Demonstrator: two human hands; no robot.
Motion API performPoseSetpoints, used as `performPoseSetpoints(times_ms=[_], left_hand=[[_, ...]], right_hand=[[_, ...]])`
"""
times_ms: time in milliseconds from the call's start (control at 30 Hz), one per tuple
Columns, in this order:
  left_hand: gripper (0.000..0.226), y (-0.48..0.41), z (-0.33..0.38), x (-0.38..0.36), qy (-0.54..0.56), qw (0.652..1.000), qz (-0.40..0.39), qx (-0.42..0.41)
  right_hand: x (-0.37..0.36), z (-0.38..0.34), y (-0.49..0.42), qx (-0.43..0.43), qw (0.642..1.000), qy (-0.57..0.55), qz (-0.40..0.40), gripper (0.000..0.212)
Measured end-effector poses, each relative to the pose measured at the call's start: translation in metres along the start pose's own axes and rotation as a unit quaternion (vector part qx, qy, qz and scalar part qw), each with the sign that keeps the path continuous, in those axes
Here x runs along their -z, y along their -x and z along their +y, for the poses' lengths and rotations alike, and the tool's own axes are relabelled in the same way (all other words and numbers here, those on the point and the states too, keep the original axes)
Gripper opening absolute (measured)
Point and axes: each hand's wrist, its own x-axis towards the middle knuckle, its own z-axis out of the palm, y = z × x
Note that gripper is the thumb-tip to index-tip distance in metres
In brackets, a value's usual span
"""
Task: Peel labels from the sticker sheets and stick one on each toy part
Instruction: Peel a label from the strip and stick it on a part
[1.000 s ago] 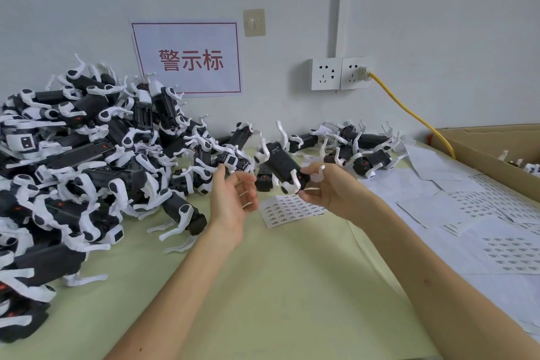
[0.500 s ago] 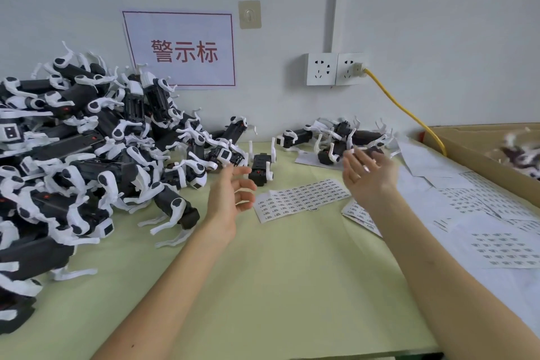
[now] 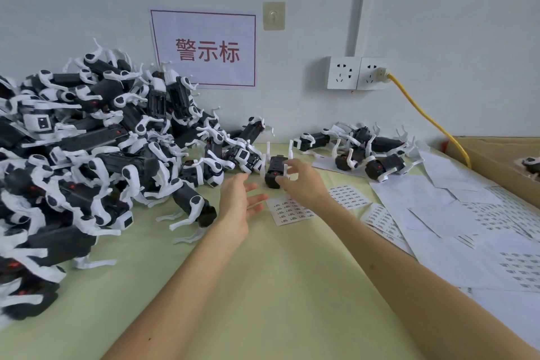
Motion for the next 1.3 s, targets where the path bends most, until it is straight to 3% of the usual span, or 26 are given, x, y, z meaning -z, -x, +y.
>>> performPoseSetpoints(times_ms=[33, 100, 200, 300, 400, 567, 700, 767, 800, 900, 933, 1000, 1067, 1167, 1300], left_hand=[[0.022, 0.0, 0.0, 0.0, 0.002, 1.0, -0.001, 0.001], [0.023, 0.0, 0.0, 0.001, 0.009, 1.0, -0.006, 0.005], [0.015, 0.003, 0.0, -0.001, 0.011, 1.0, -0.021, 0.015], [0.013, 0.008, -0.001, -0.001, 0.013, 0.998, -0.046, 0.037], [0.029, 0.011, -0.001, -0.003, 0.018, 0.993, -0.101, 0.058], [0.036, 0.01, 0.004, 0.0, 0.095, 0.967, -0.227, 0.061], [0.039, 0.01, 0.003, 0.002, 0.154, 0.956, -0.244, 0.053], [0.038, 0.01, 0.001, 0.001, 0.149, 0.959, -0.24, 0.027], [0.038, 0.01, 0.001, 0.001, 0.141, 0.961, -0.236, 0.012], [0.04, 0.011, 0.004, 0.001, 0.117, 0.974, -0.191, -0.027], [0.044, 0.011, 0.004, 0.001, 0.105, 0.978, -0.177, -0.039], [0.051, 0.012, 0.003, -0.001, 0.07, 0.982, -0.167, -0.059], [0.052, 0.012, -0.001, -0.002, 0.049, 0.982, -0.171, -0.062], [0.047, 0.011, -0.003, -0.002, 0.055, 0.978, -0.195, -0.047], [0.051, 0.008, -0.009, -0.002, 0.038, 0.976, -0.211, -0.033]], right_hand=[[-0.004, -0.001, -0.003, 0.001, 1.0, 0.012, 0.017, 0.024], [-0.006, -0.001, -0.007, -0.013, 0.997, -0.028, 0.067, 0.023], [0.004, -0.001, -0.004, -0.065, 0.961, -0.245, 0.108, 0.022], [0.019, 0.002, 0.011, -0.076, 0.897, -0.433, 0.052, 0.022], [0.03, 0.002, 0.023, -0.085, 0.824, -0.56, -0.019, 0.019], [0.034, -0.006, 0.04, -0.128, 0.739, -0.65, -0.119, 0.011], [0.027, -0.011, 0.045, -0.177, 0.708, -0.671, -0.134, 0.024], [0.027, -0.016, 0.046, -0.186, 0.718, -0.654, -0.148, 0.024], [0.027, -0.017, 0.047, -0.186, 0.745, -0.624, -0.144, 0.026], [0.026, -0.015, 0.048, -0.139, 0.907, -0.398, -0.013, 0.029], [0.028, -0.015, 0.049, -0.1, 0.939, -0.324, 0.049, 0.03], [0.032, -0.015, 0.051, 0.003, 0.956, -0.273, 0.104, 0.032], [0.036, -0.015, 0.052, 0.073, 0.956, -0.276, 0.069, 0.039], [0.035, -0.016, 0.051, 0.074, 0.959, -0.272, -0.001, 0.035], [0.034, -0.013, 0.05, 0.026, 0.959, -0.282, -0.02, 0.029]])
